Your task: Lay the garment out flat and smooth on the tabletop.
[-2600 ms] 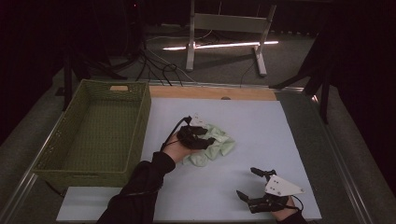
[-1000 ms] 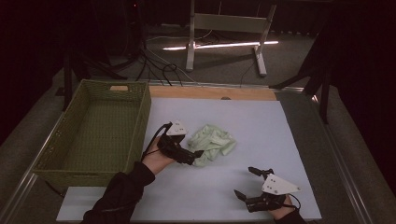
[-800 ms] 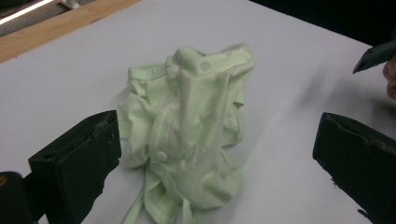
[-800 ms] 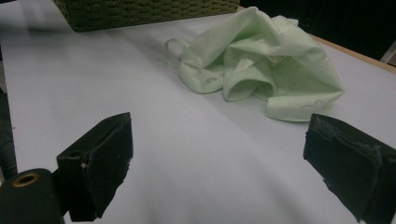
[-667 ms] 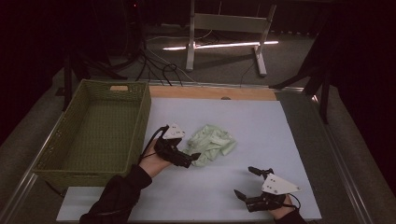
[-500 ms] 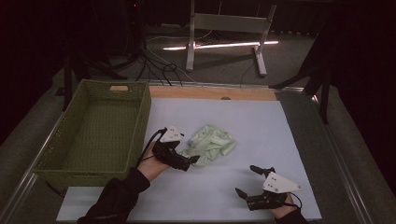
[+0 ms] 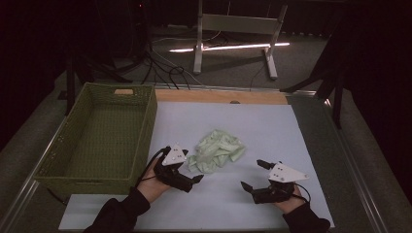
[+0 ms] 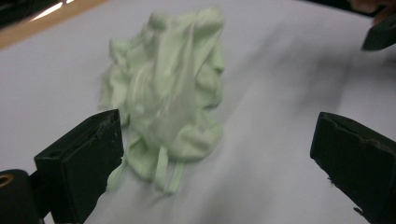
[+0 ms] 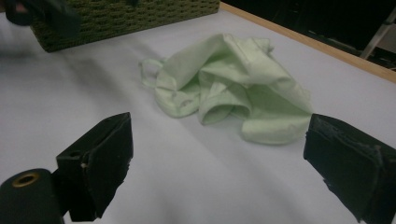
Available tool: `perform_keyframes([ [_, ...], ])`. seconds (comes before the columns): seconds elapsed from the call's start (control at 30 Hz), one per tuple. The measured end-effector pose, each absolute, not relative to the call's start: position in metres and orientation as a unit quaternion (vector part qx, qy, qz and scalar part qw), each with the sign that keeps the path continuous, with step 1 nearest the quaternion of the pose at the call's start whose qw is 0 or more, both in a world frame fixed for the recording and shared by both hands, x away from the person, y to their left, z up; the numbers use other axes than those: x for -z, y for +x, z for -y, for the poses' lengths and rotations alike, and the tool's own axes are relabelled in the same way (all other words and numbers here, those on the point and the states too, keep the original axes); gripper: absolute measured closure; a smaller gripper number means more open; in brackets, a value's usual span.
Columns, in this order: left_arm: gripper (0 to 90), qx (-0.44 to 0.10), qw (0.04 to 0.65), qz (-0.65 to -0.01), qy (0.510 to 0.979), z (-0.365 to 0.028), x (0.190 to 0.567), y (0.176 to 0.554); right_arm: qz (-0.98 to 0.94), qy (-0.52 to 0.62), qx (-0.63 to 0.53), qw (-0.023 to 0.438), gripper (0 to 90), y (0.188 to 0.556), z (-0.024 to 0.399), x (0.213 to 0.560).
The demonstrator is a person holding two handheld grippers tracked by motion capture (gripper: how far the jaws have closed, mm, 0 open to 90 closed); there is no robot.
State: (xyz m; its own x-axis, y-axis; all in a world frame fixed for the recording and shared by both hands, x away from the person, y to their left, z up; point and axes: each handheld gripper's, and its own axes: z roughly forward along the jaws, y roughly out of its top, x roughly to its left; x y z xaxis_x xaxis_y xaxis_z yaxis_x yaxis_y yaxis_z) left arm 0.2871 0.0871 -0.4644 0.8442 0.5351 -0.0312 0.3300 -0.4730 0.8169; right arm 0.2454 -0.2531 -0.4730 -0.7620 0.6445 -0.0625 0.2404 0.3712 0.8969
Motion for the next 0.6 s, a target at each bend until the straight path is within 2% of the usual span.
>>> perform_keyframes([
  [0.1,3.6,-0.109,0.436,-0.257,0.855,-0.085,0.475,0.288,-0.801,0.280,-0.489,0.202,16.8,0.252,0.245,0.477],
  [0.23,7.1,-0.112,0.415,-0.256,0.866,-0.082,0.490,0.290,-0.804,0.287,-0.476,0.211,35.2,0.261,0.235,0.486],
  [0.37,15.0,-0.112,0.402,-0.265,0.869,-0.082,0.500,0.295,-0.815,0.286,-0.463,0.200,41.0,0.270,0.221,0.495],
  [0.6,20.2,-0.110,0.381,-0.277,0.875,-0.080,0.511,0.305,-0.836,0.290,-0.428,0.186,45.9,0.282,0.196,0.510],
])
